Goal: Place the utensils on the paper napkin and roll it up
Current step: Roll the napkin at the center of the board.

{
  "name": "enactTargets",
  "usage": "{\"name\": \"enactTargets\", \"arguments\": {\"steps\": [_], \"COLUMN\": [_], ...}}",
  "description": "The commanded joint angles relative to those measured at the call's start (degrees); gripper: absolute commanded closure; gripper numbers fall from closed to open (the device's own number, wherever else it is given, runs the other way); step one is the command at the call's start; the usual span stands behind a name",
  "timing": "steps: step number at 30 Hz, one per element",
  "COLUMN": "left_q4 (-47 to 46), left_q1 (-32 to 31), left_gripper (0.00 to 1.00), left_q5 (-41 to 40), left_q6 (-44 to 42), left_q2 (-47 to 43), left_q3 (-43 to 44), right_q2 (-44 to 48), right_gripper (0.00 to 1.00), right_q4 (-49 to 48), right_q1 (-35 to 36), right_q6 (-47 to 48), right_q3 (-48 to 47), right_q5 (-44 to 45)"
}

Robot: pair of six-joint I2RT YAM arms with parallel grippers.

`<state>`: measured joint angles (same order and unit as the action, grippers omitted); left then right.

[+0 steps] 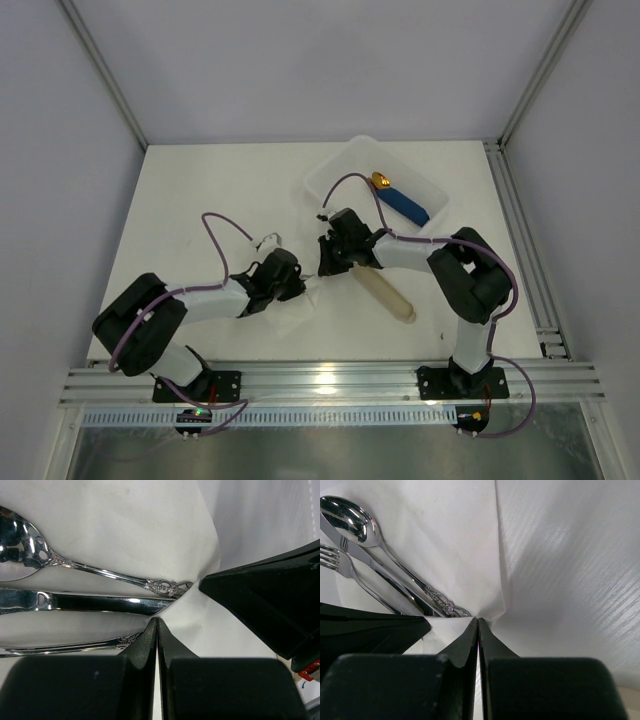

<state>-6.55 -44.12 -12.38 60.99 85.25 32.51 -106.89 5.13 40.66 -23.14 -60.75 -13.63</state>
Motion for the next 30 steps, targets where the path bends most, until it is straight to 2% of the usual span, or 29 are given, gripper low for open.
{"name": "enactTargets", "arguments": {"steps": [1,4,5,8,9,11,12,16,18,21,30], "left_q4": [2.0,9.0,10.7,18.4,19.6,22.5,24.4,29.2,30.2,29.8,22.8], "left_q1": [0.3,0.5,1.5,4.6,7.5,11.1,14.4,18.4,19.2,19.4,19.5], "left_gripper": [1.00,0.96,0.87,0.72,0.61,0.53,0.52,0.51,0.60,0.67,0.55], "left_q5": [-0.8,-4.1,-4.7,-5.7,-5.0,0.0,0.6,4.5,8.3,12.0,19.8], "left_q6": [-1.8,-5.1,-6.1,-9.6,-10.3,-12.7,-13.3,-16.5,-18.2,-21.7,-27.4], "left_q2": [-1.9,-5.5,-6.6,-9.0,-9.1,-7.1,-5.8,1.3,6.1,11.6,17.0], "left_q3": [2.1,6.2,8.9,13.4,16.2,19.3,23.6,31.5,34.2,38.0,35.1], "right_q2": [-1.6,-1.7,-1.7,-1.7,-1.6,-1.6,-1.6,-1.7,-1.8,-1.7,-1.8], "right_gripper": [0.96,0.96,0.96,0.96,0.96,0.96,0.96,0.96,0.96,0.96,0.96], "right_q4": [-0.5,-0.5,-0.3,-0.3,-0.3,-0.5,-0.5,-0.6,-0.7,-0.6,-0.6], "right_q1": [0.6,0.6,0.6,0.6,0.6,0.6,0.6,0.8,0.9,0.9,1.0], "right_q6": [-0.1,0.0,0.0,0.1,0.1,0.1,0.0,-0.1,-0.1,0.0,0.3], "right_q3": [0.3,0.3,0.3,0.4,0.3,0.2,0.1,-0.1,0.0,0.0,-0.1], "right_q5": [2.6,2.6,2.6,2.5,2.3,2.1,2.0,1.9,1.9,2.0,1.9]}}
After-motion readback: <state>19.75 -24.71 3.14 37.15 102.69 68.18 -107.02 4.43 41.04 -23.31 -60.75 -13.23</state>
